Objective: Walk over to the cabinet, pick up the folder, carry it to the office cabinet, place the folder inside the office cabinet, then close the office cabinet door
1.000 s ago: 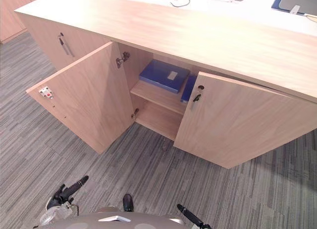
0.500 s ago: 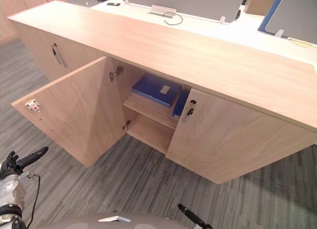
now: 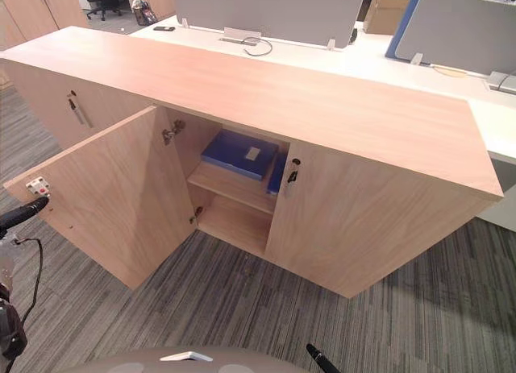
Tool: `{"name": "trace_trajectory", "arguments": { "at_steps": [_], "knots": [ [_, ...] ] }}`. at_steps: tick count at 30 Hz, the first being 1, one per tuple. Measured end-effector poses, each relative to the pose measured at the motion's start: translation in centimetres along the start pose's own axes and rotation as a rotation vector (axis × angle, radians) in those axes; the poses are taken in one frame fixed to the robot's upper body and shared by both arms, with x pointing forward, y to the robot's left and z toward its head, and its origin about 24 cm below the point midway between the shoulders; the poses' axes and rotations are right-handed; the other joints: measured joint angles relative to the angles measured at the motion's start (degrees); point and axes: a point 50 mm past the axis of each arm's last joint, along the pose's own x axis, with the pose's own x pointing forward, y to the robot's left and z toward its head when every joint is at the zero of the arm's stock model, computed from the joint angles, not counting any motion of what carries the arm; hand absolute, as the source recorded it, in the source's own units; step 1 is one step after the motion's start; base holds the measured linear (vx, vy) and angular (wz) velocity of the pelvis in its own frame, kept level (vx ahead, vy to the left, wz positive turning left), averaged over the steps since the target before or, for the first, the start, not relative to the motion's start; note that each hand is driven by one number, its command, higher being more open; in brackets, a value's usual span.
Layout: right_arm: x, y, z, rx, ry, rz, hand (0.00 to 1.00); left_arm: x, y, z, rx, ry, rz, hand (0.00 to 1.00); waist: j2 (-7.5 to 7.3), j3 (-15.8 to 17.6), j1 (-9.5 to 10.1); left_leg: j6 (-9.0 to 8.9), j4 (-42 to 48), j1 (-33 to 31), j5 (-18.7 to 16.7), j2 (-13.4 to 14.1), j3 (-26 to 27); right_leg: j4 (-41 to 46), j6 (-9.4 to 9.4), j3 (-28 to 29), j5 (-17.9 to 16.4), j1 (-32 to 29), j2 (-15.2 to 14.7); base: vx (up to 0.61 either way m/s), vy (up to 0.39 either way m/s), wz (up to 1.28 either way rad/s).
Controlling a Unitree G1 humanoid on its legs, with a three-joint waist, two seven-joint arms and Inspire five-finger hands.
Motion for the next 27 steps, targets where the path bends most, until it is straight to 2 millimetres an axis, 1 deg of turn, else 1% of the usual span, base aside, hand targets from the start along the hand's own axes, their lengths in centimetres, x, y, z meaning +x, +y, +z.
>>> {"name": "trace_trajectory", "arguments": {
  "at_steps": [2, 4, 5, 6, 7, 8, 9, 10, 12, 13, 14, 15, 16, 17, 18, 19, 20, 21, 22, 23, 24, 25, 26, 27],
  "knots": [
    [0.0, 0.5, -0.1, 0.001, 0.006, 0.013, 1.0, 0.0, -1.2, 0.1, 0.042, 0.008, -0.039, 1.0, -0.19, -0.1, -0.09, 0.13, 0.0, 0.0, -0.1, -0.4, 0.1, 0.0, 0.28, 0.1, 0.3, -0.1, -0.4, -0.03, 0.04, -0.02],
    [0.0, 0.9, -0.1, 0.002, 0.006, 0.023, 1.0, -0.3, -3.9, 0.5, 0.126, -0.027, -0.126, 1.0, -0.09, -0.1, -0.37, 0.52, 0.0, 0.0, -0.1, -1.0, 0.0, 0.0, 0.6, 0.2, 0.5, -0.1, -1.0, -0.04, 0.039, 0.01],
    [0.0, 1.0, -0.1, 0.002, 0.007, 0.025, 1.0, -0.5, -4.7, 0.7, 0.158, -0.045, -0.147, 1.0, -0.06, -0.1, -0.48, 0.67, 0.0, -0.1, -0.1, -1.1, 0.0, 0.0, 0.68, 0.1, 0.6, -0.1, -1.1, -0.04, 0.036, 0.02],
    [0.0, 1.0, 0.0, -0.001, 0.006, 0.026, 1.0, -0.7, -5.3, 0.6, 0.167, -0.045, -0.132, 1.0, 0.05, -0.1, -0.46, 0.84, 0.0, -0.1, 0.0, -1.3, -0.1, 0.0, 0.76, 0.1, 0.7, -0.1, -1.4, -0.03, 0.038, 0.06],
    [0.0, 0.9, 0.0, -0.009, 0.005, 0.023, 1.0, -1.0, -6.2, 0.2, 0.277, -0.067, -0.144, 1.0, 0.02, -0.1, 0.18, 0.99, 0.0, -0.1, 0.1, -1.6, -0.3, 0.0, 0.7, -0.1, 0.7, 0.0, -1.7, -0.02, 0.03, 0.12],
    [0.0, 0.6, 0.0, -0.01, 0.005, 0.018, 1.0, -1.3, -6.7, 0.0, 0.375, -0.096, -0.162, 1.0, 0.17, 0.0, 0.53, 1.19, 0.0, -0.3, 0.2, -1.8, -0.6, 0.0, 0.55, -0.6, 0.8, 0.0, -1.9, -0.03, 0.035, 0.2],
    [0.0, 0.5, 0.1, -0.013, 0.002, 0.014, 1.0, -1.6, -7.0, -0.2, 0.441, -0.123, -0.185, 1.0, 0.39, 0.1, 0.63, 1.36, 0.0, -0.6, 0.3, -2.1, -1.1, 0.0, 0.53, -0.9, 0.8, 0.0, -2.2, -0.04, 0.044, 0.34],
    [0.0, 0.2, 0.5, -0.023, -0.006, 0.007, 1.0, -2.4, -7.8, -0.8, 0.522, -0.161, -0.229, 1.0, 0.74, 0.2, 0.8, 1.58, 0.0, -1.0, 0.5, -2.6, -1.5, 0.0, 0.49, -1.8, 0.9, 0.0, -2.6, -0.05, 0.044, 0.31],
    [0.1, -0.1, 0.8, -0.03, -0.013, 0.002, 1.0, -3.2, -9.0, -1.7, 0.516, -0.158, -0.286, 1.0, 0.83, 0.2, 1.31, 1.75, 0.0, -1.0, 0.6, -3.0, -2.1, 0.0, 0.48, -2.3, 1.0, 0.4, -3.1, -0.04, 0.032, 0.22],
    [0.1, -0.2, 1.2, -0.041, -0.022, 0.002, 1.0, -4.0, -9.7, -2.8, 0.506, -0.148, -0.332, 1.0, 0.81, 0.2, 1.44, 1.85, 0.0, -1.0, 0.6, -3.3, -2.6, -0.1, 0.56, -2.7, 1.0, 0.7, -3.4, -0.06, 0.04, 0.19],
    [0.1, -0.2, 1.6, -0.045, -0.03, 0.003, 1.0, -5.2, -10.2, -4.2, 0.503, -0.135, -0.392, 1.0, 0.71, 0.3, 1.58, 1.99, -0.1, -1.1, 0.7, -3.7, -3.2, -0.1, 0.64, -3.3, 1.1, 0.8, -3.8, -0.05, 0.033, 0.18],
    [0.1, -0.2, 1.8, -0.045, -0.035, 0.006, 1.0, -5.9, -10.5, -4.8, 0.487, -0.126, -0.434, 1.0, 0.64, 0.4, 1.62, 2.11, -0.1, -1.1, 0.8, -4.0, -3.5, 0.0, 0.64, -3.5, 1.1, 0.9, -3.9, -0.06, 0.047, 0.21],
    [0.1, 0.0, 2.2, -0.048, -0.042, 0.014, 1.0, -8.1, -11.2, -6.7, 0.453, -0.097, -0.553, 1.0, 0.45, 0.5, 1.84, 2.26, -0.1, -1.2, 0.8, -4.2, -3.6, 0.0, 0.65, -4.0, 1.1, 1.1, -4.4, -0.04, 0.038, 0.19],
    [0.1, -0.1, 2.4, -0.049, -0.045, 0.016, 1.0, -9.6, -11.7, -8.0, 0.433, -0.068, -0.636, 1.0, 0.43, 0.5, 1.97, 2.37, -0.1, -1.2, 0.7, -4.4, -3.7, 0.0, 0.64, -4.3, 1.1, 1.2, -4.8, -0.04, 0.038, 0.17],
    [0.1, 0.0, 2.5, -0.05, -0.047, 0.017, 1.0, -10.6, -12.1, -8.9, 0.426, -0.046, -0.694, 1.0, 0.43, 0.5, 1.98, 2.46, -0.2, -1.2, 0.5, -4.6, -3.8, 0.0, 0.64, -4.4, 1.0, 1.2, -5.0, -0.03, 0.054, 0.1],
    [0.1, 0.1, 2.6, -0.051, -0.048, 0.023, 1.0, -12.7, -12.8, -10.5, 0.407, -0.003, -0.792, 1.0, 0.4, 0.5, 2.02, 2.64, -0.2, -1.2, 0.3, -5.0, -4.0, 0.0, 0.39, -4.5, 0.9, 1.2, -5.4, -0.03, 0.057, 0.08],
    [0.1, 0.2, 2.6, -0.053, -0.048, 0.026, 1.0, -13.7, -13.2, -11.2, 0.404, 0.012, -0.844, 1.0, 0.35, 0.6, 2.02, 2.76, -0.2, -1.2, 0.2, -5.2, -4.1, 0.0, 0.4, -4.6, 0.9, 1.3, -5.6, -0.03, 0.081, 0.07],
    [0.1, 0.5, 2.6, -0.069, -0.048, 0.034, 1.0, -16.0, -14.2, -12.1, 0.395, 0.028, -0.958, 1.0, 0.24, 0.6, 2.0, 2.91, -0.3, -1.2, 0.2, -5.5, -4.3, -0.1, 0.39, -4.7, 0.9, 1.4, -5.9, -0.02, 0.057, 0.03],
    [0.1, 0.9, 2.6, -0.094, -0.046, 0.045, 1.0, -18.3, -15.2, -12.7, 0.373, 0.045, -1.087, 1.0, -0.01, 0.8, 1.9, 3.09, -0.3, -1.2, 0.1, -5.7, -4.3, -0.1, 0.37, -4.7, 0.8, 1.4, -6.1, -0.01, 0.05, 0.0],
    [0.1, 1.1, 2.5, -0.113, -0.044, 0.051, 1.0, -19.2, -15.6, -12.8, 0.369, 0.048, -1.142, 1.0, -0.04, 0.8, 1.84, 3.13, -0.3, -1.2, 0.1, -5.8, -4.3, -0.1, 0.37, -4.7, 0.8, 1.4, -6.1, 0.0, 0.036, -0.04],
    [0.1, 1.6, 2.4, -0.154, -0.041, 0.066, 1.0, -20.9, -16.5, -13.0, 0.339, 0.062, -1.245, 1.0, -0.23, 1.0, 1.55, 3.2, -0.3, -1.2, 0.0, -5.9, -4.3, -0.1, 0.38, -4.6, 0.8, 1.4, -6.2, 0.01, 0.02, -0.06],
    [0.1, 2.1, 2.1, -0.187, -0.035, 0.081, 1.0, -22.3, -17.3, -12.8, 0.302, 0.058, -1.333, 1.0, -0.3, 1.1, 1.35, 3.26, -0.3, -1.2, 0.0, -5.9, -4.2, -0.2, 0.41, -4.5, 0.8, 1.4, -6.2, 0.01, 0.012, -0.07],
    [0.1, 2.3, 2.0, -0.199, -0.031, 0.089, 1.0, -22.9, -17.5, -12.7, 0.284, 0.06, -1.383, 1.0, -0.32, 1.2, 1.15, 3.29, -0.3, -1.2, 0.0, -5.9, -4.2, -0.2, 0.42, -4.5, 0.8, 1.4, -6.2, 0.03, -0.001, -0.06],
    [0.1, 2.6, 1.8, -0.222, -0.025, 0.102, 1.0, -24.2, -17.7, -12.6, 0.265, 0.063, -1.477, 1.0, -0.32, 1.2, 0.44, 3.57, -0.3, -1.2, 0.1, -5.8, -4.2, -0.3, 0.46, -4.5, 0.9, 1.4, -6.2, 0.06, -0.017, -0.04]
  ]
}}
